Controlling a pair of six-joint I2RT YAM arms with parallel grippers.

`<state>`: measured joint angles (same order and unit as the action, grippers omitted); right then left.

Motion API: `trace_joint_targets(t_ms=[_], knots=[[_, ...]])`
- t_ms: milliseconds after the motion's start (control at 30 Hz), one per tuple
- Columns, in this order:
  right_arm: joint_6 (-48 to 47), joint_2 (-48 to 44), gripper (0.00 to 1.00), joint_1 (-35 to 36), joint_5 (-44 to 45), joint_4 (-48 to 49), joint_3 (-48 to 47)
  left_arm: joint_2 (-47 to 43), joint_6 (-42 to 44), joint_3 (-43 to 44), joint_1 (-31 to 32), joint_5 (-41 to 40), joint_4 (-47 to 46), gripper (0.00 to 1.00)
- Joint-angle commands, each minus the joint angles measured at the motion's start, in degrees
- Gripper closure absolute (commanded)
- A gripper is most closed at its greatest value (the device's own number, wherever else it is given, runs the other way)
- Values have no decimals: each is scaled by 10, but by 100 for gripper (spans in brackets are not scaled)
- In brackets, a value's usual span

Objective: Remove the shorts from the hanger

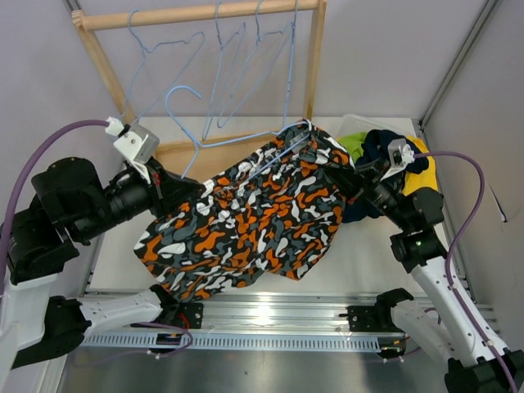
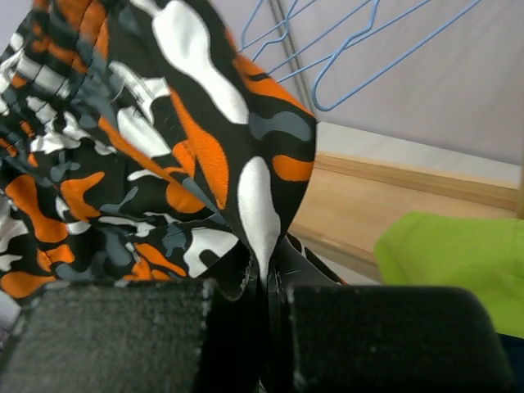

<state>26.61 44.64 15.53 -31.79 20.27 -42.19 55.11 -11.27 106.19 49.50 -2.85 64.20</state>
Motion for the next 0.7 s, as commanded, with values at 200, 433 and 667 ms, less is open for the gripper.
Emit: trace_joint_targets(t_ms=[200,433,667], knots=[[-22,-46,100,81,94,-33,13,55,23,103,1,-48,-98,100],[-12,-73,100,84,114,-28,41,48,34,136,1,-97,-83,100],[0,-65,100,83,96,-11,39,54,48,148,1,-123,-48,100]])
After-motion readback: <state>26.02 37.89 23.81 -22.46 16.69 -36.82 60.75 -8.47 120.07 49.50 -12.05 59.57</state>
